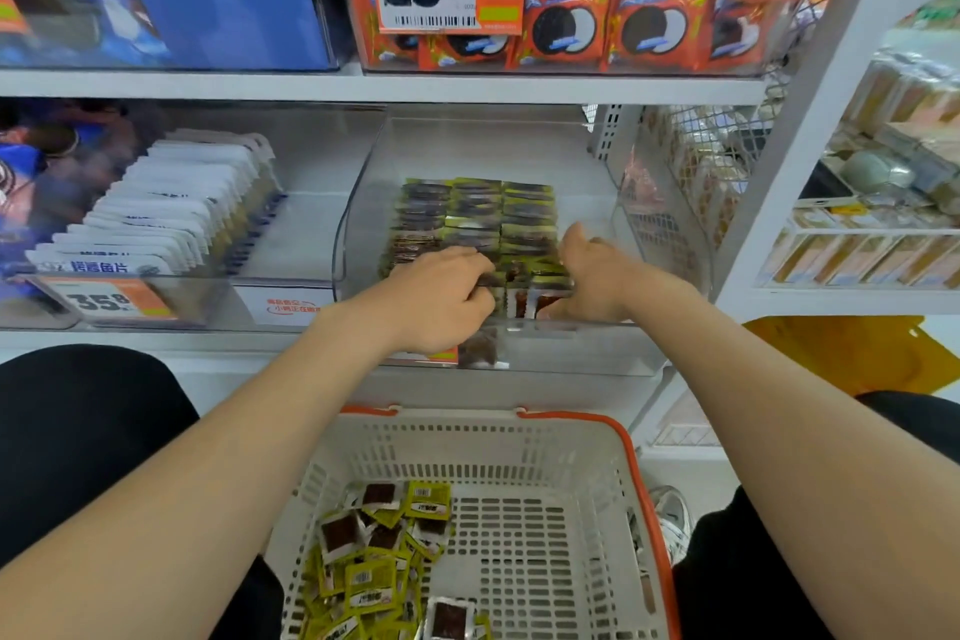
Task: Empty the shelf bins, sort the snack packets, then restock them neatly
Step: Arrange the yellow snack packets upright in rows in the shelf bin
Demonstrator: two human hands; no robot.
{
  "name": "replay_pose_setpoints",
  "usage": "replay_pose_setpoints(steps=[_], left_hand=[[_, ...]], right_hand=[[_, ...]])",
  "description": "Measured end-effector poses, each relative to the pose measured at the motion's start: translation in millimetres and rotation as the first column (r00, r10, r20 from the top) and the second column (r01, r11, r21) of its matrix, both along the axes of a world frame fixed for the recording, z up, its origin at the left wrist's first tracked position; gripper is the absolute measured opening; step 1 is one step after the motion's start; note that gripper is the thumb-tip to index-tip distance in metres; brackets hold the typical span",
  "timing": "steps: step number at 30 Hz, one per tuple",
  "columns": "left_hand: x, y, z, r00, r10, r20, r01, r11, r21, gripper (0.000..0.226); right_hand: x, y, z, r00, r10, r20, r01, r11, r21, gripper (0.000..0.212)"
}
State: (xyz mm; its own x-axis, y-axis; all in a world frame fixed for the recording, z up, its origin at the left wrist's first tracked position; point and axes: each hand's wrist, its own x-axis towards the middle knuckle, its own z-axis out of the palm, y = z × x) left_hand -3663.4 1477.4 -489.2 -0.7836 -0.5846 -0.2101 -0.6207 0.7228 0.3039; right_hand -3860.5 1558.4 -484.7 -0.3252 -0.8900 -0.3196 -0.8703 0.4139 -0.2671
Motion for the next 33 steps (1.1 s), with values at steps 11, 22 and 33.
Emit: replay_pose_setpoints(steps=[11,22,33], left_hand=[[-8,-1,-7,0.998,-0.059,0.005,0.059,0.998,0.007,0.060],[-11,1,-3,0.994,-0.008,0.107,0.012,0.999,-0.040,0.054],[-17,2,-3,0.991,-0.084,0.109,0.085,0.996,-0.009,0.051]], right_hand=[[14,-3,11,0.938,-0.149,0.313,0.125,0.988,0.094,0.017],[-8,9,7,0.886,-0.282,0.369,0.274,0.959,0.075,0.048],[-10,6,-12,0.822,-0.332,0.462,0.408,0.910,-0.072,0.030]])
